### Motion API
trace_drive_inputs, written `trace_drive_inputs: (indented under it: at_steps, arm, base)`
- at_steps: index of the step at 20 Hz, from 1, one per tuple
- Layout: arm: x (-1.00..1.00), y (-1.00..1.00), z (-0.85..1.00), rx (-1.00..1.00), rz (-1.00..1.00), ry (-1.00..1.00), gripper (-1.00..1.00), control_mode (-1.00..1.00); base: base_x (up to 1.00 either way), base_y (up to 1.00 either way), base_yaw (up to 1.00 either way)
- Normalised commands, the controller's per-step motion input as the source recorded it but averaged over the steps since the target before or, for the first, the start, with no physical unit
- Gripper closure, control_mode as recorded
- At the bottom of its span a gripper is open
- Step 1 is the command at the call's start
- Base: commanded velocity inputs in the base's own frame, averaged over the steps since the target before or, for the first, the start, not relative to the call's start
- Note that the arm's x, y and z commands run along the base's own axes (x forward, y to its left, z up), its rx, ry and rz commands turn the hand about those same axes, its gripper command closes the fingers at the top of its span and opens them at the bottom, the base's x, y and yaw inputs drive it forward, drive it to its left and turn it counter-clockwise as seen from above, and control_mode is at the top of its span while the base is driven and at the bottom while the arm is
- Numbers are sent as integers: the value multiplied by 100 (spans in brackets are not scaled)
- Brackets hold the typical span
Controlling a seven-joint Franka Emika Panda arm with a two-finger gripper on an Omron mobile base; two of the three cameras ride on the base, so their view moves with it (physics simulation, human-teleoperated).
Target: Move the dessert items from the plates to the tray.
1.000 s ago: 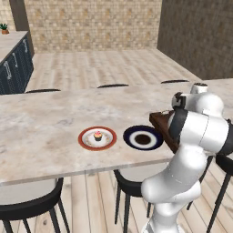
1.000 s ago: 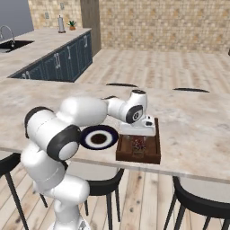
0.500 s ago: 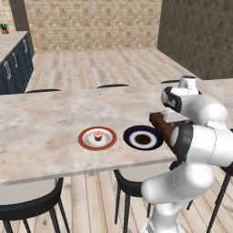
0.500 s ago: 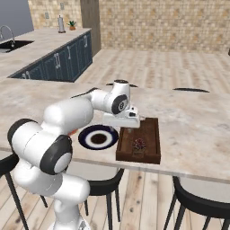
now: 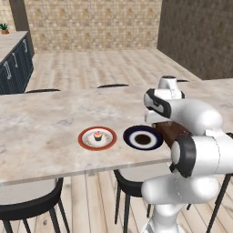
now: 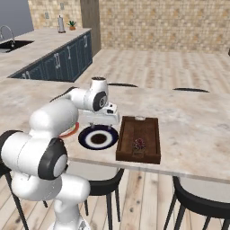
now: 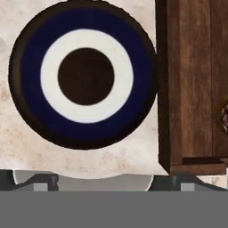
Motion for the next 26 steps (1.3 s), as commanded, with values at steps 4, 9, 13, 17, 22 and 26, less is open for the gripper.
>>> trace_drive_inputs:
  at_steps: [4,9,13,17,22,26]
  arm:
    - [31,94,0,0,0,0,-100,-100]
    - [34,94,0,0,0,0,-100,-100]
    - [29,85,0,0,-1,0,-100,-100]
    - [24,83,0,0,-2,0,-100,-100]
    - [18,52,0,0,-1,0,-100,-100]
    - [21,36,-4,0,0,0,-100,-100]
  base:
    - [0,0,0]
    - [0,0,0]
    - [0,0,0]
    - [0,0,0]
    - [0,0,0]
    - [0,0,0]
